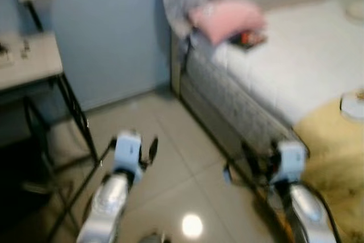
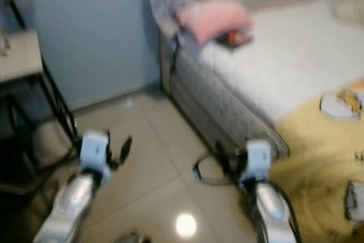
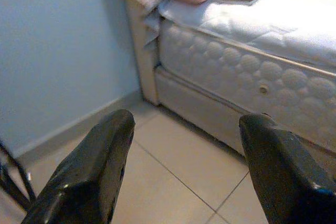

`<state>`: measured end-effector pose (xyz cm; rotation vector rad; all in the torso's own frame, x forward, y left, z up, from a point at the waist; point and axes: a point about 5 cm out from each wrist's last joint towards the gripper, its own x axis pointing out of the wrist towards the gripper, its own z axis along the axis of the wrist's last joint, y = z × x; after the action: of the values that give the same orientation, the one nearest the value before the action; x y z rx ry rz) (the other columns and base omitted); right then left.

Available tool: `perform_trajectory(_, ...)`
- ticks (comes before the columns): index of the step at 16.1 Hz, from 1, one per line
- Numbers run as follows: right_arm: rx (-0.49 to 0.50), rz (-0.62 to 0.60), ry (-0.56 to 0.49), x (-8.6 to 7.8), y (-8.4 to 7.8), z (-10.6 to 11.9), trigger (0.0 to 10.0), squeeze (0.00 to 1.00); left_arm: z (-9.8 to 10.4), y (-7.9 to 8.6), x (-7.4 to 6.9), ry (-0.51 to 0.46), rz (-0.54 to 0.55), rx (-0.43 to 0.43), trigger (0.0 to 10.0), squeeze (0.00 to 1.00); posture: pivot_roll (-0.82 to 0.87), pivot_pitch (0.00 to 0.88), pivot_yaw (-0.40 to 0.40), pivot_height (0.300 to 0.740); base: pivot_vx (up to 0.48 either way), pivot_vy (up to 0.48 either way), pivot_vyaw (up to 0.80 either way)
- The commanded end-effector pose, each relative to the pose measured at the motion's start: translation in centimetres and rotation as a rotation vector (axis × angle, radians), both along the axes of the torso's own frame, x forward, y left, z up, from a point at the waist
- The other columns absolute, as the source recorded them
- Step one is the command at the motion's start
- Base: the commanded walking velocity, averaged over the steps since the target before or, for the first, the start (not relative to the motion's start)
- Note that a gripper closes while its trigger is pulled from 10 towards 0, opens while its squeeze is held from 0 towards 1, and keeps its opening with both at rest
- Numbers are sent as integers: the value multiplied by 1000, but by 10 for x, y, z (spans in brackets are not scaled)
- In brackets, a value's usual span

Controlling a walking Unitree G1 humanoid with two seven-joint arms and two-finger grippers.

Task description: Clean up the room

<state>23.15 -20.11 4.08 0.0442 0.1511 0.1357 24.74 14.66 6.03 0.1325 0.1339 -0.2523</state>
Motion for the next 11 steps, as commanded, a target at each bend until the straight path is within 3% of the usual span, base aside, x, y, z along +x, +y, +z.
perform_trajectory(1,25,-21,2,-4,2,-3,10000,0,15,-2,7,-41,-40,16,10000,0,15,0,63,740,0,0,488)
perform_trajectory(3,52,-38,21,-3,12,-11,10000,0,23,5,24,-32,13,15,10000,0,11,0,87,740,0,0,488)
perform_trajectory(5,52,-11,9,0,23,-8,10000,0,25,-6,31,-23,12,-16,10000,0,-4,0,85,740,0,0,488)
perform_trajectory(7,40,-2,11,-1,21,-7,10000,0,24,-17,33,-16,-11,-33,10000,0,-6,0,64,740,0,0,494)
perform_trajectory(11,-20,-4,30,6,14,-7,10000,0,17,-17,42,42,54,-77,10000,0,-5,0,41,740,472,0,244)
